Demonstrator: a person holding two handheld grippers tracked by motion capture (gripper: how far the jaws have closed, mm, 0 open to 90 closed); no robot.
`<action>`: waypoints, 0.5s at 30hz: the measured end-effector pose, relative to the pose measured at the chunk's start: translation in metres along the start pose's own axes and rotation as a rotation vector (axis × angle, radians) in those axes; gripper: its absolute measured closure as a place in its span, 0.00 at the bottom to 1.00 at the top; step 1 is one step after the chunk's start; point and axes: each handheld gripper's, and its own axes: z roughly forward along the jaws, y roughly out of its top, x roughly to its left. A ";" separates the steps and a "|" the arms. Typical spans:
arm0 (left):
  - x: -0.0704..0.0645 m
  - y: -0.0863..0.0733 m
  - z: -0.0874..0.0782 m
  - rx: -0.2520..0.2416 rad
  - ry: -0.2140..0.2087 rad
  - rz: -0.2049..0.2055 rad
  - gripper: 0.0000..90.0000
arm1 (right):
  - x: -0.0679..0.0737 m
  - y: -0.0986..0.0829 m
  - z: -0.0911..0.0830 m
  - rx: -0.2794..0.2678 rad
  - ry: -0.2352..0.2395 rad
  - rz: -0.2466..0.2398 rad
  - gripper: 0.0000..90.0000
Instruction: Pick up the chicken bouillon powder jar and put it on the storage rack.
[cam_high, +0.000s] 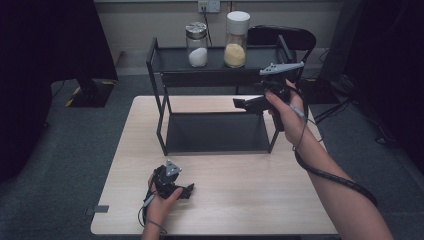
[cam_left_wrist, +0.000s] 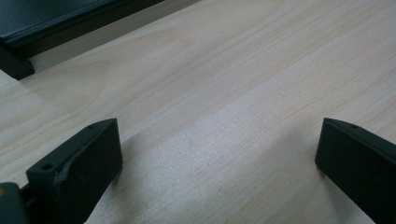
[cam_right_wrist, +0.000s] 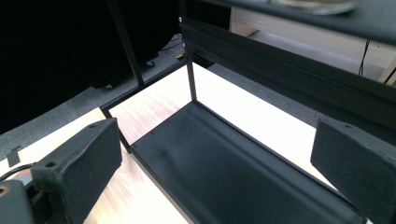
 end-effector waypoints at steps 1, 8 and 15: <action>0.000 0.000 0.000 0.000 0.000 0.000 0.00 | 0.000 -0.002 0.001 0.003 0.002 -0.001 0.01; 0.000 0.000 0.000 0.000 0.000 0.001 0.00 | -0.003 -0.024 0.006 0.008 0.003 0.009 0.01; 0.000 0.000 0.000 -0.001 0.000 -0.002 0.00 | -0.010 -0.049 0.011 0.020 0.009 0.035 0.02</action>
